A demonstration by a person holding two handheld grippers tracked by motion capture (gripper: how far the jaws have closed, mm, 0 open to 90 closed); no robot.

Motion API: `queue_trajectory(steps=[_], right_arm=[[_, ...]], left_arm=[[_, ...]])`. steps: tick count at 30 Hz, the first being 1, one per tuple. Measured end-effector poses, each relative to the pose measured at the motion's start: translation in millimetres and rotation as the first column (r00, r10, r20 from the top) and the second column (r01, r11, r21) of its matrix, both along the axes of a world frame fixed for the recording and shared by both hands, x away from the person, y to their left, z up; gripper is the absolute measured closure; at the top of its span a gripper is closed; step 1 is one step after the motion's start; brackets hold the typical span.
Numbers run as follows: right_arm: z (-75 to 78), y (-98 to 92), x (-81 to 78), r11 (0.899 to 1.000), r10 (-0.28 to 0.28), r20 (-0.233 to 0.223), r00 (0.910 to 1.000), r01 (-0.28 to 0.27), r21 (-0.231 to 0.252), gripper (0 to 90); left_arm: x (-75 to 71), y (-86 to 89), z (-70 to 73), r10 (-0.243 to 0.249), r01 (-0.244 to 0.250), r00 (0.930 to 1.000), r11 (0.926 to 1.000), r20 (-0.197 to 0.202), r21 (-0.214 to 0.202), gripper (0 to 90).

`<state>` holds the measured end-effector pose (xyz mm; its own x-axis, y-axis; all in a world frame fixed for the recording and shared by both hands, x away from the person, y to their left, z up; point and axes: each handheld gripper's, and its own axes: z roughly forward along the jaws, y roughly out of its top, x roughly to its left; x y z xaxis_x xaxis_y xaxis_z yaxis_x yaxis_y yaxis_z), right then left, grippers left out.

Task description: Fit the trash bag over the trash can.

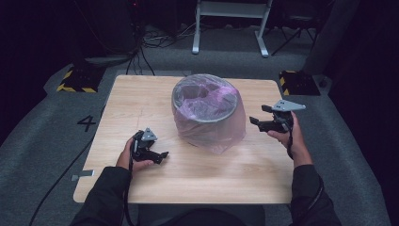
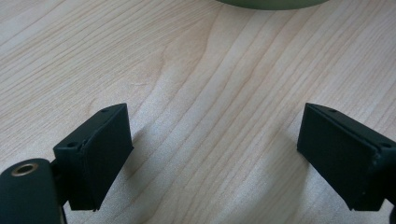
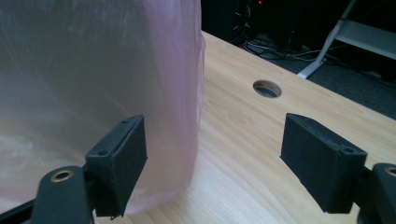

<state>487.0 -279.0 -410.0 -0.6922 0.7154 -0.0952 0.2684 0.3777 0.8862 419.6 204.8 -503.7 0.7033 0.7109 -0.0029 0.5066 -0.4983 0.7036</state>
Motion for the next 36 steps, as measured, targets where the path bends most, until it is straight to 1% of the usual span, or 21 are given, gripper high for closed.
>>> queue_trajectory(steps=[5,9,13,17,21,26,31,36], right_arm=[[15.6,17.1,4.0,1.000,0.026,0.028,0.9993,-0.025,-0.011,23.0],[29.1,30.8,2.9,0.998,0.054,0.047,0.9974,-0.053,-0.018,23.0],[39.3,40.2,2.2,0.997,0.079,0.070,0.9944,-0.077,-0.025,23.2],[46.6,44.4,2.8,0.996,0.087,0.075,0.9934,-0.086,-0.014,23.3],[53.2,44.5,4.0,0.997,0.078,0.080,0.9937,-0.080,0.015,23.4],[59.2,44.0,4.4,0.997,0.076,0.087,0.9933,-0.079,0.028,23.3],[68.7,47.5,4.5,0.996,0.078,0.099,0.9920,-0.082,0.044,23.4],[76.8,58.4,3.6,0.994,0.098,0.115,0.9885,-0.102,0.031,23.4]], left_arm=[[0.0,0.1,0.0,0.000,0.000,1.0000,1.0000,0.000,0.001,10.0],[-0.1,0.0,0.0,0.000,0.000,1.0000,1.0000,-0.001,0.000,9.9],[-0.1,0.0,0.0,0.000,0.000,1.0000,1.0000,-0.001,0.000,10.0],[0.0,0.0,0.0,0.001,-0.001,1.0000,1.0000,0.000,0.000,9.9],[0.0,0.0,0.0,0.000,0.000,1.0000,1.0000,0.000,0.000,9.9],[0.0,0.0,0.0,0.001,-0.001,1.0000,1.0000,0.000,0.000,9.9],[0.1,0.0,-0.1,0.001,-0.001,1.0000,1.0000,0.000,-0.001,9.9],[0.2,0.0,-0.1,0.001,-0.001,1.0000,1.0000,0.000,-0.001,9.7]])
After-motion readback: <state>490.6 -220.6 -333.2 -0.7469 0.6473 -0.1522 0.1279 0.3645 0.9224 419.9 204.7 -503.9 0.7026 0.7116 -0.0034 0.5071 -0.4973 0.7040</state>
